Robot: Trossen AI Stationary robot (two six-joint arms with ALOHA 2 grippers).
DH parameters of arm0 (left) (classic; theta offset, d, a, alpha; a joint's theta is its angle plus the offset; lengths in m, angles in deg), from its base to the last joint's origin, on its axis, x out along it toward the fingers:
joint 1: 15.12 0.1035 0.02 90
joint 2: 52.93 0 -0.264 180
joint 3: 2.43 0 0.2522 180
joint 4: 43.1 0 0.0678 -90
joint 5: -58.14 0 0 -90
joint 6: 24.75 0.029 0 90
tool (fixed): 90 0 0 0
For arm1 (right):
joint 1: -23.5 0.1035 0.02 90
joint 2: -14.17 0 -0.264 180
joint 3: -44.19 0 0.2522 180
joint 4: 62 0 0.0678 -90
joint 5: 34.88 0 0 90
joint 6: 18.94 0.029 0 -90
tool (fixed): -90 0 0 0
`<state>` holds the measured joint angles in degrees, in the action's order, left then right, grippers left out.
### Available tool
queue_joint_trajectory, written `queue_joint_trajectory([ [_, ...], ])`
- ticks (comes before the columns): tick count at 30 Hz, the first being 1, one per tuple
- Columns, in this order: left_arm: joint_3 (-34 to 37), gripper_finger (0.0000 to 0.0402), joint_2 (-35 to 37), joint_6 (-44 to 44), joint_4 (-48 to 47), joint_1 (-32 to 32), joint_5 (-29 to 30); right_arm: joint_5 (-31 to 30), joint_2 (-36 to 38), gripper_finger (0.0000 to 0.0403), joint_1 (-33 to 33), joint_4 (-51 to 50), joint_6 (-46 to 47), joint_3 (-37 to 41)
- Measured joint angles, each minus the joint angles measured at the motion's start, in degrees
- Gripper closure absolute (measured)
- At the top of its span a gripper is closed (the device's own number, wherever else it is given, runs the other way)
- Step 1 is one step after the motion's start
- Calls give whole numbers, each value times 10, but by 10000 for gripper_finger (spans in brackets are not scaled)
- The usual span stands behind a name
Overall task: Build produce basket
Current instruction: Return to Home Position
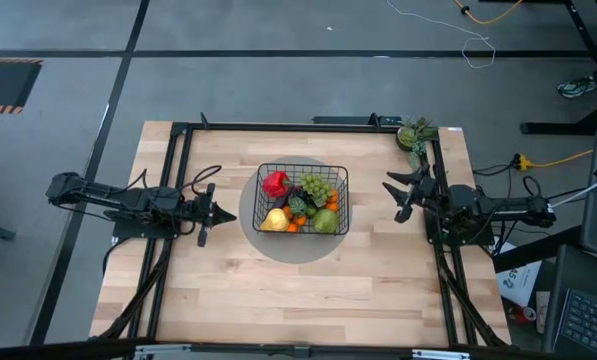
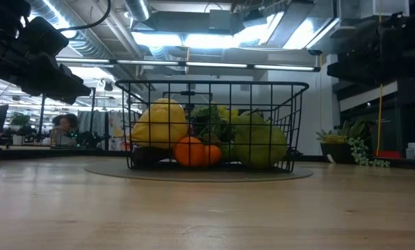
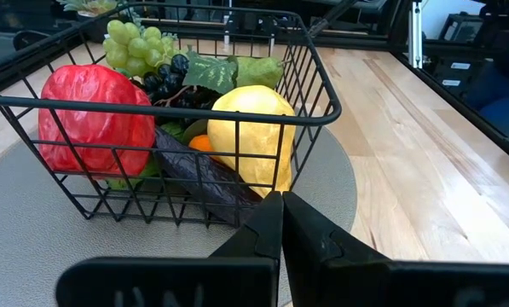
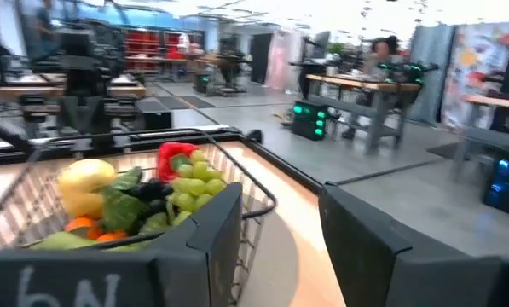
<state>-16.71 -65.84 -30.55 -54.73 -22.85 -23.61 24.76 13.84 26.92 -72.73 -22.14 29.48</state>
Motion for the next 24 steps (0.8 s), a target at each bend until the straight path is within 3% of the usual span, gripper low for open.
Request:
queue_joint_trajectory([
  [7, 0, 401, 0, 0, 0, 0, 0, 115, 0, 244, 0, -8, -17, 0],
  [17, 0, 401, 0, 0, 0, 0, 0, 185, -1, 244, 0, -15, -31, 0],
  [24, 0, 401, 0, 0, 0, 0, 0, 190, -30, 244, 0, -15, -16, 0],
])
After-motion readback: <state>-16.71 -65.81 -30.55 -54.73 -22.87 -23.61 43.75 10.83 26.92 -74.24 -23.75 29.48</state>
